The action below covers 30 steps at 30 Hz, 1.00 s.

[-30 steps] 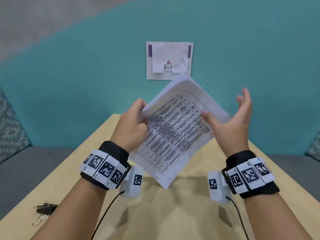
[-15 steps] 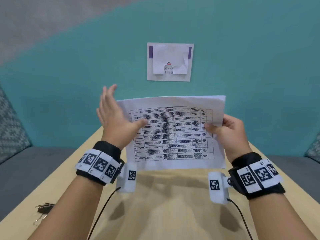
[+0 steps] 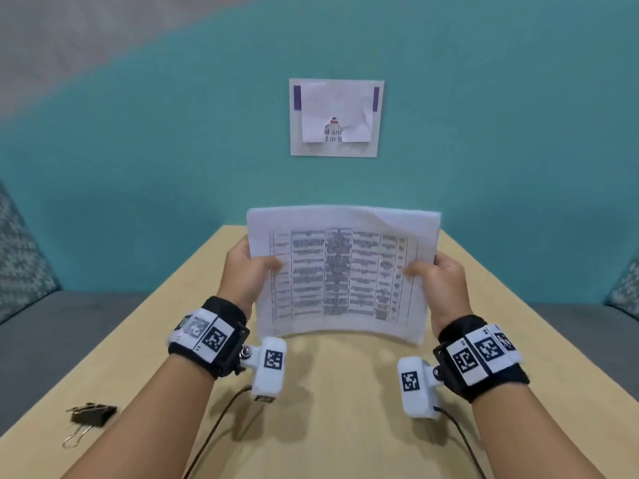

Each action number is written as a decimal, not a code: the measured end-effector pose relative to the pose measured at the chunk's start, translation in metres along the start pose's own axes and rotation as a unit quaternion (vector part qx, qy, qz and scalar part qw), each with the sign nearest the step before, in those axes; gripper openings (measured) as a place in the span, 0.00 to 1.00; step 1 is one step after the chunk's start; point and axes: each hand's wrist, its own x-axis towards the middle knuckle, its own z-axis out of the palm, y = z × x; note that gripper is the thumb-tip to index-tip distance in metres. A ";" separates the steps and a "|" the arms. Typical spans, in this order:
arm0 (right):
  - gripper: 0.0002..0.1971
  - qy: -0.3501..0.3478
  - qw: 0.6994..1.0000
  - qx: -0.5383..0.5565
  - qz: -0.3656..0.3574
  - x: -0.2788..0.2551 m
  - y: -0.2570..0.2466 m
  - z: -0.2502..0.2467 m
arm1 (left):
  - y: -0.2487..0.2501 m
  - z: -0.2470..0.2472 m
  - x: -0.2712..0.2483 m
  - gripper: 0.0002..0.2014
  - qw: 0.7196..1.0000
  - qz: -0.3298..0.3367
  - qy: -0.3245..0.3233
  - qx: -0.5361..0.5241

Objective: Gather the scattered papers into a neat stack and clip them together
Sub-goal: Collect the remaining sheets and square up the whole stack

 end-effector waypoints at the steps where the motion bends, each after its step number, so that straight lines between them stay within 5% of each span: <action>1: 0.17 -0.002 1.000 0.005 0.024 -0.001 0.004 0.000 | -0.004 0.001 -0.002 0.20 1.000 -0.012 -0.005 0.002; 19: 0.18 -0.021 0.998 0.026 0.055 0.003 -0.004 -0.004 | -0.009 0.002 0.002 0.22 0.997 -0.058 -0.045 0.026; 23: 0.17 0.017 0.996 0.067 0.047 0.006 -0.018 -0.004 | 0.005 0.000 0.006 0.17 0.998 -0.040 0.035 0.015; 26: 0.14 0.075 0.986 0.141 0.055 0.005 -0.030 0.000 | 0.013 0.003 0.004 0.30 0.995 -0.044 0.086 -0.014; 30: 0.16 0.110 0.963 0.222 0.106 -0.003 -0.035 0.011 | 0.025 0.016 -0.010 0.23 0.977 -0.141 -0.025 -0.159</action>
